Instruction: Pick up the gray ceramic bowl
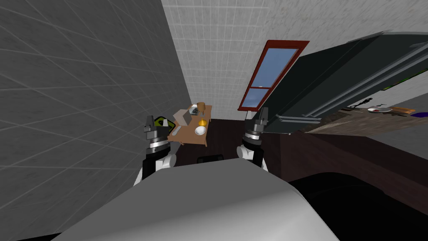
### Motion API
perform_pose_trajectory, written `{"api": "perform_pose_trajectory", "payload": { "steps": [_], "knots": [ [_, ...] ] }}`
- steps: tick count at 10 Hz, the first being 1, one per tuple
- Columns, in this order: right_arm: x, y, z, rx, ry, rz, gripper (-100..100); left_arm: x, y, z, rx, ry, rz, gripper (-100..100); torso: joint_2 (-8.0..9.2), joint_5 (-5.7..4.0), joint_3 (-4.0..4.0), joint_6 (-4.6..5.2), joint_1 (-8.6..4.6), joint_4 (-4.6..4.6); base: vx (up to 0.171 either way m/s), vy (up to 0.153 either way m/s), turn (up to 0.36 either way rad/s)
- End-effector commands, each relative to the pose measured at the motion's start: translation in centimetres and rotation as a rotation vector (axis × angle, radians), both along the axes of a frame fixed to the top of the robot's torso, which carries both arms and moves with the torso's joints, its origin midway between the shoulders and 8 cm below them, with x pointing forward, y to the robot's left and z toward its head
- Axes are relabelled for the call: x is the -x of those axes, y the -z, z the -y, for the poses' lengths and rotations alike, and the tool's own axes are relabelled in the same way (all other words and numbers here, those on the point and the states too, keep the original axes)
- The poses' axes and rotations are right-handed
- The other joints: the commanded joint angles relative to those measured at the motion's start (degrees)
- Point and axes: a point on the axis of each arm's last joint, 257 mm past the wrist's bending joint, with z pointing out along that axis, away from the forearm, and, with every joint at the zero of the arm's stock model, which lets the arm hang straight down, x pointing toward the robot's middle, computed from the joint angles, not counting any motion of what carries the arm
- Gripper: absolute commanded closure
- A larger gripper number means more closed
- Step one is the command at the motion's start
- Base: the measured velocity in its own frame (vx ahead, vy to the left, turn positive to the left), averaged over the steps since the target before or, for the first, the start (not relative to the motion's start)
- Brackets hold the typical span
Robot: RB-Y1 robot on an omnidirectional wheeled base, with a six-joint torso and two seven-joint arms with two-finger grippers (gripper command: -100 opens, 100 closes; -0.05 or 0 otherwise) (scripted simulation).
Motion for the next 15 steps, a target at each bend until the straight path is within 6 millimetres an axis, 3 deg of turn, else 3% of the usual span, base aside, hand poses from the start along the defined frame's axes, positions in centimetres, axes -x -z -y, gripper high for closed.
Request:
{"api": "perform_pose_trajectory", "payload": {
  "steps": [1,8,15],
  "knots": [
    [0.0,0.0,0.0,0.000,0.000,0.000,0,-0.5,0.4,0.1,-0.023,0.011,-0.021,-100,0.00,0.00,0.00,0.00,0.00,0.00,-0.002,-0.012,-0.005],
    [0.0,0.0,0.0,0.000,0.000,0.000,0,-4.1,4.9,-1.0,-0.073,0.012,-0.195,-100,0.09,-0.06,0.05,0.01,-0.29,0.02,-0.018,-0.058,-0.012],
    [0.0,0.0,0.0,0.000,0.000,0.000,0,-7.7,11.4,-3.6,-0.053,-0.029,-0.413,-100,0.14,-0.08,0.08,0.00,-0.29,0.03,-0.029,-0.075,-0.016]
  ]
}}
